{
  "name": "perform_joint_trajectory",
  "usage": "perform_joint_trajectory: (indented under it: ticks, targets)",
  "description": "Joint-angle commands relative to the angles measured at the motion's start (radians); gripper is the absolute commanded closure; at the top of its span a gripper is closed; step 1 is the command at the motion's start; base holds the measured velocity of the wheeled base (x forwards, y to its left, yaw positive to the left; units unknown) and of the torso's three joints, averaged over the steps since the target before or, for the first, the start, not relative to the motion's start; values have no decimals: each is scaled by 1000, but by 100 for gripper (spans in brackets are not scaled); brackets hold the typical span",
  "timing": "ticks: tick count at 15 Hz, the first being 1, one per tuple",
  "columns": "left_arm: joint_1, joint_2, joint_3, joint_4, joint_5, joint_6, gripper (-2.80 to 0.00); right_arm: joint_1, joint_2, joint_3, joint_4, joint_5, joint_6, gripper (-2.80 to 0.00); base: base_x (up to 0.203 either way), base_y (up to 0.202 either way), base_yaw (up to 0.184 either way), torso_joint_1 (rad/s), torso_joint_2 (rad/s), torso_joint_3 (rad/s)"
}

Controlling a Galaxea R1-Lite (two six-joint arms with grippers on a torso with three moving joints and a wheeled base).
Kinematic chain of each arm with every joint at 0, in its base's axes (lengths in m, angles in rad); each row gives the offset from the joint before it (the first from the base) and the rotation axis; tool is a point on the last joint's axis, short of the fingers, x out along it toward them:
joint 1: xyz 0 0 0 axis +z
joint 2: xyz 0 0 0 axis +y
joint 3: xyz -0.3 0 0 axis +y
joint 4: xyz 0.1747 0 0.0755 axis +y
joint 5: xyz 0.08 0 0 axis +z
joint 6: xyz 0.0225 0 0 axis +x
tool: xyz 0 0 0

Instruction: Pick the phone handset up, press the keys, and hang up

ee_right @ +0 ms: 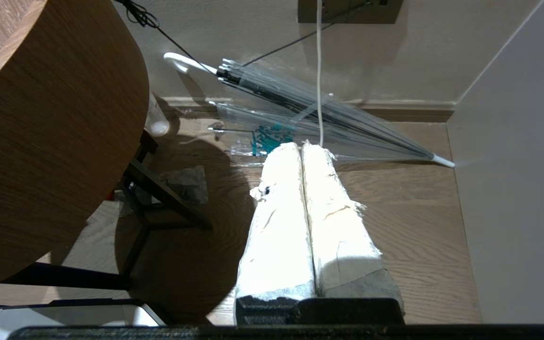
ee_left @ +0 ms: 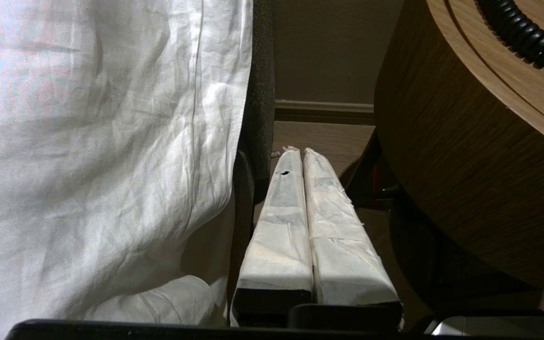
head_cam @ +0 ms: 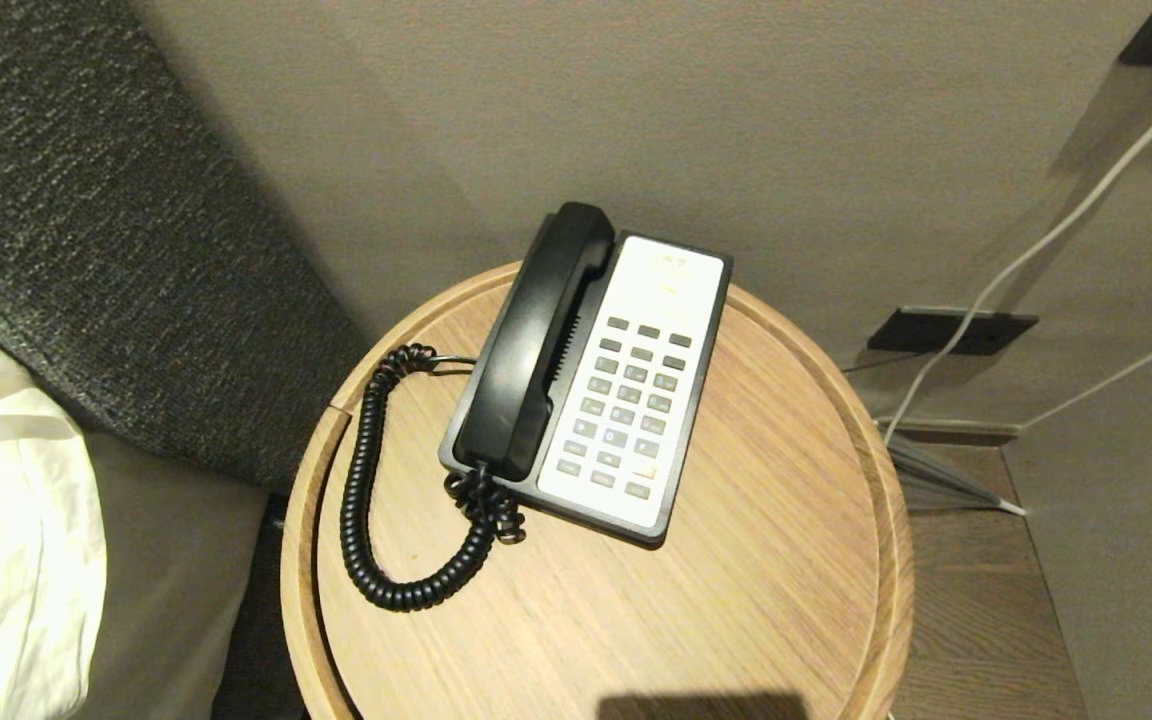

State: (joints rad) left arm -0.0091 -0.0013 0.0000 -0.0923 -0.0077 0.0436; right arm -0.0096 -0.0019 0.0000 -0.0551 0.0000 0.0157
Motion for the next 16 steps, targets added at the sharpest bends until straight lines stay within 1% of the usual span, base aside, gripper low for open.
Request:
perform_joint_trajectory:
  ticks: [1, 7, 13, 16]
  targets:
    - [0, 1, 40, -1, 0, 0, 0, 0, 0, 21, 0, 0, 3, 0, 0, 0, 0, 0, 0, 0]
    - [0, 1, 40, 0, 0, 4, 0, -1, 0, 21, 0, 0, 3, 0, 0, 0, 0, 0, 0, 0]
    - [0, 1, 40, 2, 9, -24, 0, 0, 0, 21, 0, 0, 3, 0, 0, 0, 0, 0, 0, 0]
    - [0, 1, 40, 0, 9, -24, 0, 0, 0, 21, 0, 0, 3, 0, 0, 0, 0, 2, 1, 124]
